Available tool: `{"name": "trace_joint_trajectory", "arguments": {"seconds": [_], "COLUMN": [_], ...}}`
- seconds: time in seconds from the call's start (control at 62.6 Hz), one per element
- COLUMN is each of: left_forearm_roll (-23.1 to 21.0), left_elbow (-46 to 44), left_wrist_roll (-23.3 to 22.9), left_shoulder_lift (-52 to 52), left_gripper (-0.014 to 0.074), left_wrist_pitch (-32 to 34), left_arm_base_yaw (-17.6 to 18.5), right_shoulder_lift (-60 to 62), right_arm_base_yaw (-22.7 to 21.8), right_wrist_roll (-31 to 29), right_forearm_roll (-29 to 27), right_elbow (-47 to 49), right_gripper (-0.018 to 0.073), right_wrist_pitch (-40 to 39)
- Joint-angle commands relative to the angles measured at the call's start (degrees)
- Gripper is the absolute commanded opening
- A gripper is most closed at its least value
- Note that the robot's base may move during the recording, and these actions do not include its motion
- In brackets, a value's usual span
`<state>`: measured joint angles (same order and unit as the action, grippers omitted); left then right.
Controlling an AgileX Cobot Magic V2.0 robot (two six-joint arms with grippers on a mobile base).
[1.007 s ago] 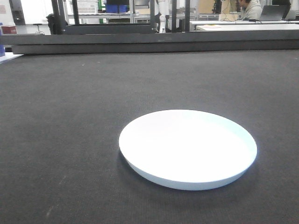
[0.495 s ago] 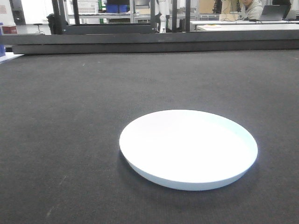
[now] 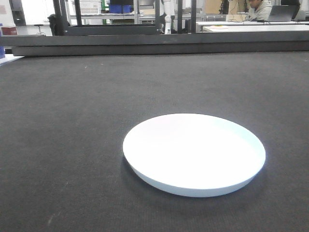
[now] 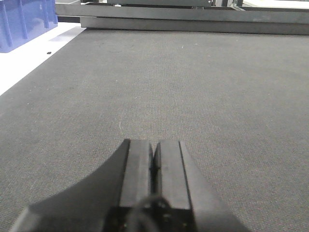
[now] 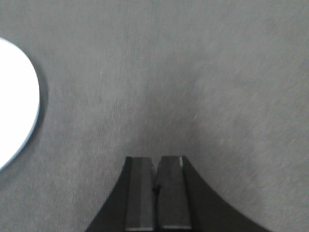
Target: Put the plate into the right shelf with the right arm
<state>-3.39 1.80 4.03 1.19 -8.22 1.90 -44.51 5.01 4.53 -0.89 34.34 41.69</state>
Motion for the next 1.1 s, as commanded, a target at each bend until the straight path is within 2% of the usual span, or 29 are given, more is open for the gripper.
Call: {"name": "trace_joint_trajectory", "arguments": {"seconds": [0.0, 0.08, 0.192, 0.24, 0.336, 0.4, 0.495, 0.767, 1.087], "left_forearm_roll": [-0.2, -0.2, -0.2, -0.2, -0.2, -0.2, -0.2, -0.2, -0.2], "left_elbow": [0.5, 0.5, 0.5, 0.5, 0.5, 0.5, 0.5, 0.5, 0.5], "left_wrist_roll": [0.2, 0.2, 0.2, 0.2, 0.2, 0.2, 0.2, 0.2, 0.2], "left_shoulder_lift": [0.1, 0.1, 0.1, 0.1, 0.1, 0.1, 0.1, 0.1, 0.1], "left_gripper": [-0.0047, -0.0047, -0.0047, -0.0047, -0.0047, -0.0047, -0.0047, -0.0047, -0.0047], "left_wrist_pitch": [4.8, 4.8, 4.8, 4.8, 4.8, 4.8, 4.8, 4.8, 4.8], "left_arm_base_yaw": [0.4, 0.4, 0.4, 0.4, 0.4, 0.4, 0.4, 0.4, 0.4], "right_shoulder_lift": [-6.2, -11.8, -19.2, -22.0, -27.8, -31.2, -36.0, -47.2, -51.8], "right_arm_base_yaw": [1.8, 4.3, 8.0, 9.8, 13.1, 15.3, 17.6, 20.2, 20.2], "right_wrist_roll": [2.0, 4.9, 12.6, 14.4, 16.1, 17.5, 19.0, 20.6, 20.6], "right_forearm_roll": [0.2, 1.6, 4.0, 4.8, 5.0, 4.8, 4.3, 4.1, 0.1], "right_elbow": [4.3, 6.2, 10.1, 11.8, 15.6, 18.0, 21.8, 31.4, 32.9], "right_gripper": [0.0054, 0.0054, 0.0062, 0.0097, 0.0272, 0.0434, 0.0531, 0.0517, 0.0517], "right_wrist_pitch": [0.5, 2.1, 5.7, 7.2, 9.3, 10.5, 12.3, 13.9, 12.2]}}
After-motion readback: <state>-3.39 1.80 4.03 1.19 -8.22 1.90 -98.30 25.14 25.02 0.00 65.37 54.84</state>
